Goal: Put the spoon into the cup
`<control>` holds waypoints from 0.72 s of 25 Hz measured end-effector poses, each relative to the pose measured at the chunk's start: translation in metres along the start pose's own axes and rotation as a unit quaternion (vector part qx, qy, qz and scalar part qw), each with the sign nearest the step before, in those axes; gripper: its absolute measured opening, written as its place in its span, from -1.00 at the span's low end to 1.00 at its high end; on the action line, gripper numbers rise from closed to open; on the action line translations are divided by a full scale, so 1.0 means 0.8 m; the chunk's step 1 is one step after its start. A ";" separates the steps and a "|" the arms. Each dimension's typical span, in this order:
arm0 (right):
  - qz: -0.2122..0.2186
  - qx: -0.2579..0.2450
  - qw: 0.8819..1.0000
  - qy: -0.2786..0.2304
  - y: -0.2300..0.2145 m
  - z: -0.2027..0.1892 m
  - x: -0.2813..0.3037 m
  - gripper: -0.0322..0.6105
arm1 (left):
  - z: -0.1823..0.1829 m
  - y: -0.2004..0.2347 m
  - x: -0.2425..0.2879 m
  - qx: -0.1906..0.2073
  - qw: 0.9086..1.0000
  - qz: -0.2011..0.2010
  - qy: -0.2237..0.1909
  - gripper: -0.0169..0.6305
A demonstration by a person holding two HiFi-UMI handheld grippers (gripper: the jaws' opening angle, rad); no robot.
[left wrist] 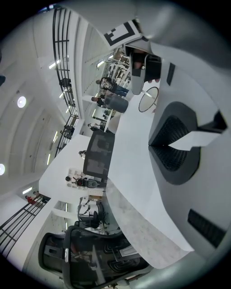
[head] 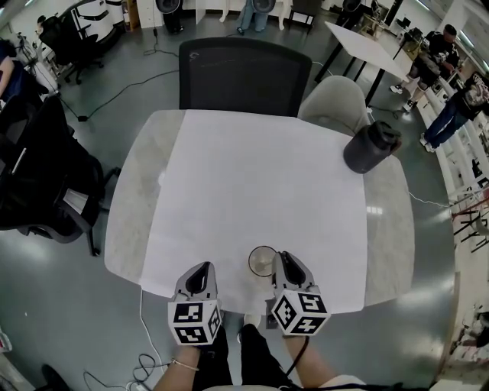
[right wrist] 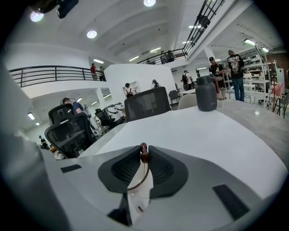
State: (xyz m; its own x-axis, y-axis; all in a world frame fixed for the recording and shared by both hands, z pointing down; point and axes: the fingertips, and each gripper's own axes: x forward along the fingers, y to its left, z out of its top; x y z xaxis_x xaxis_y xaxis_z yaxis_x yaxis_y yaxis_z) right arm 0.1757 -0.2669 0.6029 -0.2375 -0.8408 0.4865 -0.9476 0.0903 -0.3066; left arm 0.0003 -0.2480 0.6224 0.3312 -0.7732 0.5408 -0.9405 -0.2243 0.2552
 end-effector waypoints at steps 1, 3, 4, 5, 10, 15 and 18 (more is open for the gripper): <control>0.001 0.000 1.000 0.002 -0.001 -0.001 0.000 -0.69 | 0.001 0.000 -0.001 0.000 1.000 0.000 0.000 -0.89; -0.001 -0.001 1.000 0.007 -0.002 -0.002 0.000 -0.69 | 0.002 -0.001 -0.001 0.000 1.000 0.000 -0.002 -0.89; -0.003 -0.002 1.000 0.009 -0.003 -0.002 0.000 -0.69 | 0.003 0.000 -0.002 -0.001 1.000 0.001 -0.002 -0.89; -0.004 -0.003 1.000 0.010 -0.004 -0.002 0.000 -0.68 | 0.004 0.000 -0.002 -0.001 1.000 0.001 -0.002 -0.89; -0.008 -0.003 1.000 0.016 -0.008 -0.003 -0.001 -0.57 | 0.007 -0.001 -0.005 0.001 1.000 0.000 -0.005 -0.89; -0.009 -0.002 1.000 0.011 -0.010 0.004 -0.004 -0.53 | 0.013 -0.002 -0.007 0.001 1.000 0.001 -0.011 -0.89; -0.011 -0.004 1.000 0.005 -0.012 0.013 -0.008 -0.52 | 0.020 -0.005 -0.009 0.002 1.000 0.000 -0.016 -0.89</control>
State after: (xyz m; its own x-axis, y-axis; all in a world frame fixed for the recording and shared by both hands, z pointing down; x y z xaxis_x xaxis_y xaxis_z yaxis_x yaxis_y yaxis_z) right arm 0.1886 -0.2675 0.5942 -0.2188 -0.8372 0.5012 -0.9542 0.0762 -0.2893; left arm 0.0007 -0.2511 0.6051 0.3280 -0.7919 0.5150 -0.9411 -0.2266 0.2508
